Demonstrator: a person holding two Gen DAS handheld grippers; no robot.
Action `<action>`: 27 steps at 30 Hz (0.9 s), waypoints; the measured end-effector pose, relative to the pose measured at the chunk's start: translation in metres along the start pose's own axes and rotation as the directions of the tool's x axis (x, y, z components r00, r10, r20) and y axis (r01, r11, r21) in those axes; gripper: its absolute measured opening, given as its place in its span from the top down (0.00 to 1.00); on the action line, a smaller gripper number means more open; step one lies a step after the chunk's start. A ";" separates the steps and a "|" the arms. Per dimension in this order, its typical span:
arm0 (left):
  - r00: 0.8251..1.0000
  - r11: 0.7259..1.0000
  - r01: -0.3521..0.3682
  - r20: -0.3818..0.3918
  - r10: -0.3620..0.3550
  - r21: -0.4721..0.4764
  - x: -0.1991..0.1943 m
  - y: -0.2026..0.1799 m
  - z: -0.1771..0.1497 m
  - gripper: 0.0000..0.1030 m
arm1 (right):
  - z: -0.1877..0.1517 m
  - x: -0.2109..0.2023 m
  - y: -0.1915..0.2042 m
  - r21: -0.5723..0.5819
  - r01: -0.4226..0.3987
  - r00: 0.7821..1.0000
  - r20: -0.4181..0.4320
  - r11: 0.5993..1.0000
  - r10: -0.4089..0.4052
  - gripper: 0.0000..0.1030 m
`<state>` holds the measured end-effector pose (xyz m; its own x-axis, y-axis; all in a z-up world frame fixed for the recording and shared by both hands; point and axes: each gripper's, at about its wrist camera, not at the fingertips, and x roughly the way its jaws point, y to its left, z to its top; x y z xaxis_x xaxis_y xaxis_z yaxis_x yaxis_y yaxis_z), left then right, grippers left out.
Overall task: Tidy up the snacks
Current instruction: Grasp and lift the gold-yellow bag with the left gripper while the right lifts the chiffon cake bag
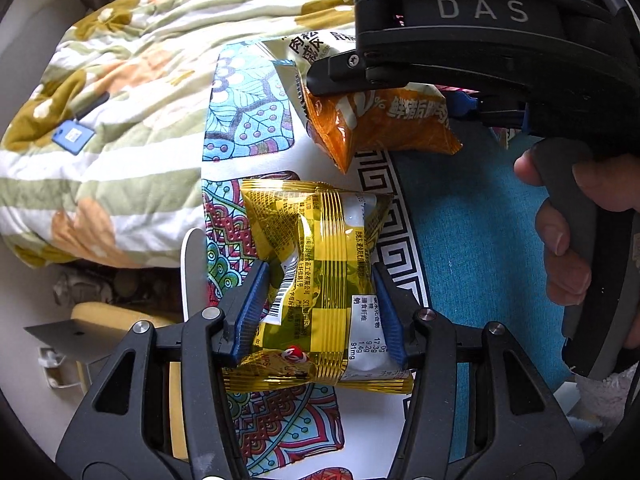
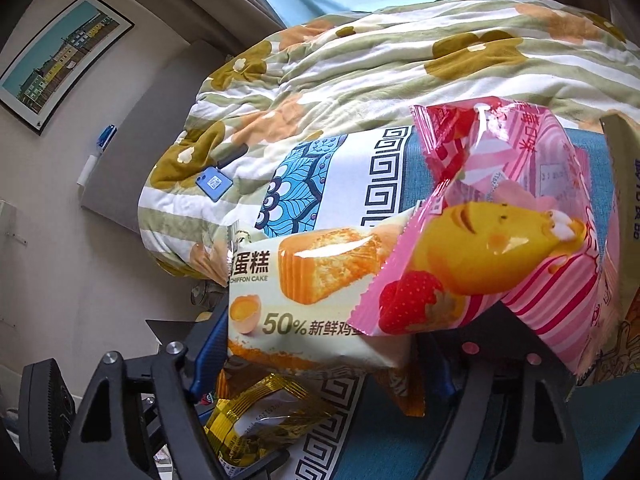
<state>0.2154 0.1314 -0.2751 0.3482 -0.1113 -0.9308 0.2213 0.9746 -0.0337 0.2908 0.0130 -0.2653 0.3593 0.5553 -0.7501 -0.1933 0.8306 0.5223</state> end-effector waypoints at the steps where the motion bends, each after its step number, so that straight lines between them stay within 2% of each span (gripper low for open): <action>1: 1.000 1.000 0.000 -0.001 0.000 -0.003 0.000 0.002 0.000 0.53 | -0.001 -0.001 0.000 -0.004 0.006 1.000 0.001 1.000 -0.006 0.28; 17: 1.000 1.000 0.017 0.018 -0.017 -0.003 -0.013 0.001 -0.007 0.54 | -0.032 -0.032 -0.008 0.064 0.017 1.000 0.003 0.998 -0.017 0.29; 27: 0.997 1.000 0.024 0.071 -0.024 0.000 -0.054 -0.004 -0.023 0.54 | -0.055 -0.070 0.010 0.077 -0.010 0.999 0.031 0.997 0.008 0.29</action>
<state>0.1749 0.1376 -0.2329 0.4064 -0.1479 -0.9016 0.2297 0.9717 -0.0559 0.2140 -0.0155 -0.2302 0.3860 0.5603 -0.7328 -0.1258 0.8189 0.5599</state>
